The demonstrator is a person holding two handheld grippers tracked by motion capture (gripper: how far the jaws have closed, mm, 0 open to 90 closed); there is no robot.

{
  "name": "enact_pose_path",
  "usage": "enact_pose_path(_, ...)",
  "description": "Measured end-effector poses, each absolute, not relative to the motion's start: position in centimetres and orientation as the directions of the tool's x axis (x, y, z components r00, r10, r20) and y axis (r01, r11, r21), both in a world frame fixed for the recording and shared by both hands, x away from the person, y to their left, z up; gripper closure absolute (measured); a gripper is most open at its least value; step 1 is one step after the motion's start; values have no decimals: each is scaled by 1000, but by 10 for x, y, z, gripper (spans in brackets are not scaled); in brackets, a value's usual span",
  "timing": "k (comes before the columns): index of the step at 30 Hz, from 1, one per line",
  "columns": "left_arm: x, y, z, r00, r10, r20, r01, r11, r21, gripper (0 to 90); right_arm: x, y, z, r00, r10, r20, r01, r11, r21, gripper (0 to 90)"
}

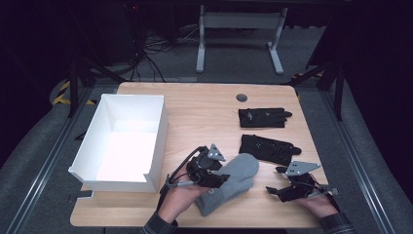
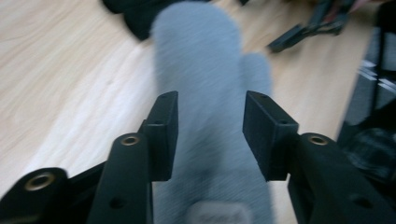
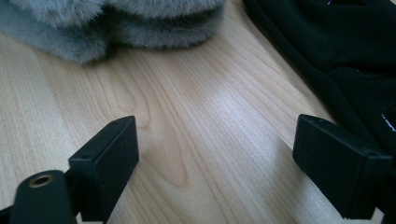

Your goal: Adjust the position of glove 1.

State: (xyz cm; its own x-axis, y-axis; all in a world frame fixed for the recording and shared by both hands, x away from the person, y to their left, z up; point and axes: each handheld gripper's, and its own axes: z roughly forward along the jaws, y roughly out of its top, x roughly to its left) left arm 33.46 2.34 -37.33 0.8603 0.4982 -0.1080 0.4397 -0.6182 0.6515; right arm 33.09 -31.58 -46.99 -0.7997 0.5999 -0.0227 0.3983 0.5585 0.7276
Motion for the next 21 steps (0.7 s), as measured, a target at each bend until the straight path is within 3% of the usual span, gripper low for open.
enact_pose_path(12, 345, 56, -411, 848, 457, -268, 510, -569, 646, 461, 331, -315, -470, -803, 596, -24, 394, 560, 729, 148)
enact_pose_path(17, 349, 55, -419, 836, 470, -283, 535, -587, 607, 689, 331, -315, -470, -803, 596, -24, 394, 560, 729, 148)
enact_pose_path(18, 350, 55, -419, 835, 473, -283, 537, -585, 608, 689, 331, -315, -470, -803, 596, -24, 394, 560, 729, 148)
enact_pose_path(19, 351, 56, -416, 823, 480, -303, 556, -572, 604, 767, 331, -315, -470, -804, 595, -25, 393, 561, 729, 148)
enact_pose_path(21, 349, 59, -412, 818, 486, -309, 562, -559, 610, 782, 331, -315, -470, -804, 595, -25, 393, 561, 729, 148)
